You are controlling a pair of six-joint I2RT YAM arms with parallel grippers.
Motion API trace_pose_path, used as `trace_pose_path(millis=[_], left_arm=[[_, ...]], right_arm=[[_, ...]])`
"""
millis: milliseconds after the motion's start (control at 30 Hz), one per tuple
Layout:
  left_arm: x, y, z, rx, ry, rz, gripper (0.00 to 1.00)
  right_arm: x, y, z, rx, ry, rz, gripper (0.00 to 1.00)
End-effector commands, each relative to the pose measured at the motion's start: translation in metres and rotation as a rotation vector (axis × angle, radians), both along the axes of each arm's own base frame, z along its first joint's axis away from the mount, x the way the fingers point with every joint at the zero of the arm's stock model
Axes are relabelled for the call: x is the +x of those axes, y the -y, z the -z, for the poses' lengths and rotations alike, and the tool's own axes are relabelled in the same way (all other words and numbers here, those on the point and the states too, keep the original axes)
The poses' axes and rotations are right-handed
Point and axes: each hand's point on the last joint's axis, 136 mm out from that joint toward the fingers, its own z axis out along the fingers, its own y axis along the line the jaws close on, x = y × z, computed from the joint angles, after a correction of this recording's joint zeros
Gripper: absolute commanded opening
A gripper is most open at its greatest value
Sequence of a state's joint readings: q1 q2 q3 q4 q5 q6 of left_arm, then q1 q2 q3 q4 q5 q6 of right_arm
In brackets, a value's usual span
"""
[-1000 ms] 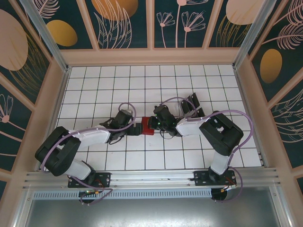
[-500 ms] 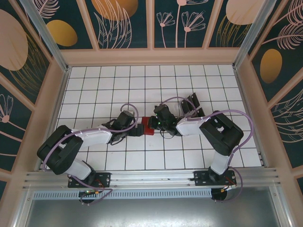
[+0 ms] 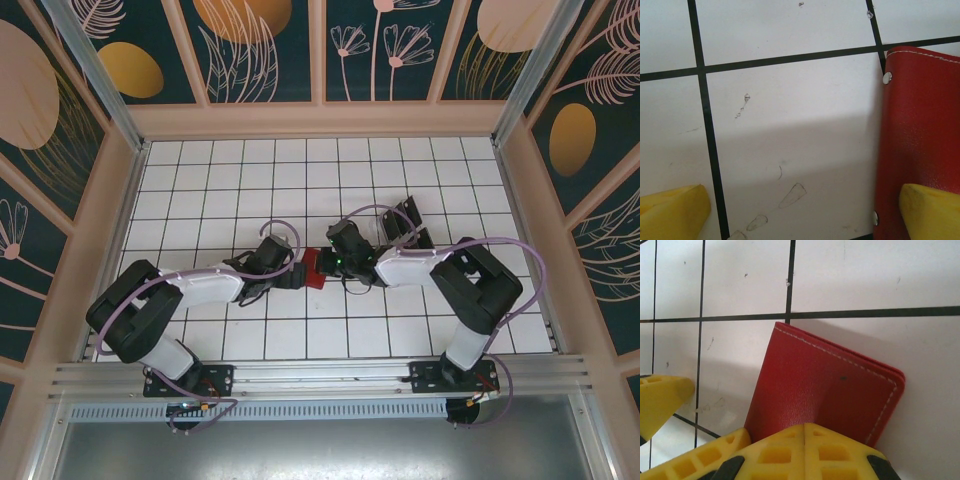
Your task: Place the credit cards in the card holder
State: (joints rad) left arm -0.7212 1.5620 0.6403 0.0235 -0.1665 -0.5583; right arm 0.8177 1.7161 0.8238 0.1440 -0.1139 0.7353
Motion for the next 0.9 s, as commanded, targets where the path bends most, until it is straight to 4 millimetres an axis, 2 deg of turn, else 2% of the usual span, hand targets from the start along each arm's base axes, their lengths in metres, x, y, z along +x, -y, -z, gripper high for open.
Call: trace_pose_path(millis=[0, 500, 867], left_arm=[[-0.011, -0.016, 0.029, 0.076, -0.081, -0.017, 0.99], [-0.012, -0.013, 0.031, 0.071, -0.085, -0.010, 0.99], [-0.012, -0.012, 0.031, 0.067, -0.084, -0.008, 0.99]], right_arm=[[-0.003, -0.004, -0.017, 0.022, 0.000, -0.012, 0.00], [0.000, -0.019, -0.020, 0.039, 0.011, -0.030, 0.00], [-0.003, -0.013, 0.000, 0.005, -0.018, -0.023, 0.00]])
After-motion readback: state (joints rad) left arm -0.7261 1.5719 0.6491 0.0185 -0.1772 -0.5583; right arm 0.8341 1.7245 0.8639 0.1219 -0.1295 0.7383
